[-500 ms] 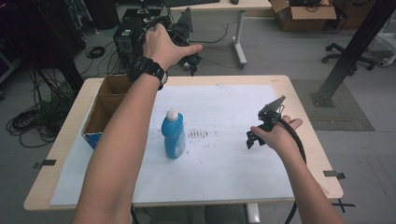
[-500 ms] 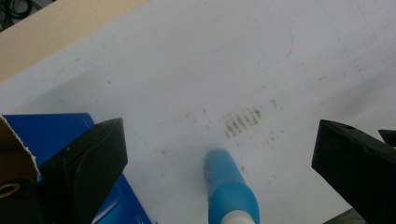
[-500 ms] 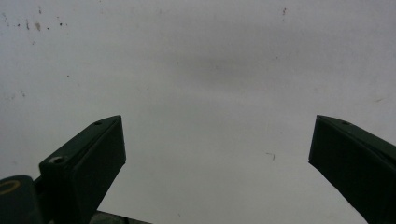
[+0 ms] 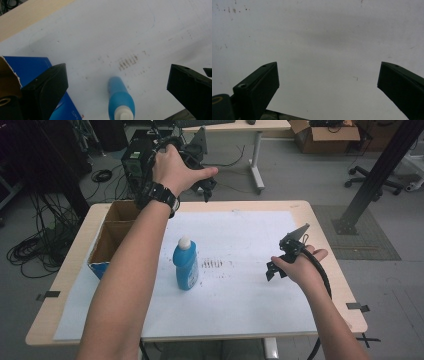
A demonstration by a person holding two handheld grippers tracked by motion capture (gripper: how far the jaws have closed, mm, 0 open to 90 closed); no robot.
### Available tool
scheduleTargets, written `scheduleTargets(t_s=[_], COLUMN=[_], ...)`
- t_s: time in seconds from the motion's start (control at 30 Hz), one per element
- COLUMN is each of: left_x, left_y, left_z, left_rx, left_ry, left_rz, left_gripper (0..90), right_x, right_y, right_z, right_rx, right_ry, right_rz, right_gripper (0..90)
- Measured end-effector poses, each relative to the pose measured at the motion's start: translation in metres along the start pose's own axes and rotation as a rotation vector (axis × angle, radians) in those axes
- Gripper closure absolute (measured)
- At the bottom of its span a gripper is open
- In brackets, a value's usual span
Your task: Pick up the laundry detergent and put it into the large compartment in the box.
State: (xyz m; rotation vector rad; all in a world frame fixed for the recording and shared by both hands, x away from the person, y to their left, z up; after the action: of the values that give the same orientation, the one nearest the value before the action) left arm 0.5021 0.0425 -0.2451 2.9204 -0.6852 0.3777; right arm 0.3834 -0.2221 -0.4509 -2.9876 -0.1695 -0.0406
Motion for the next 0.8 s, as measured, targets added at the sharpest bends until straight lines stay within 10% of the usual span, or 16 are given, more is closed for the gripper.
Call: scheduleTargets(t_s=[0.8], left_x=[-0.056], left_y=[0.016], left_z=[0.001], left_rx=[0.036], left_ry=[-0.034], left_rz=[-0.013], left_gripper=[3.8], right_x=[-0.02], right_y=[-0.002], right_z=[-0.004], right_rx=[0.02], right_ry=[0.027], right_rz=[-0.006], right_gripper=[3.8])
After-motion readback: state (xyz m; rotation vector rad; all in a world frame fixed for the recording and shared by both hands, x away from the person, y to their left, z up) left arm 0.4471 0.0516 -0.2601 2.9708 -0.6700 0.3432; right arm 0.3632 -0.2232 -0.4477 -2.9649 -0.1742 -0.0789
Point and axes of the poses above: each handheld gripper's, and its own axes: z roughly forward along the jaws, x roughly out of its top, y roughly to its right, the point moved 10 cm from there along z, roughly forward along the jaws, and after that the axes turned 3 degrees about -x, right-handed, at the moved point
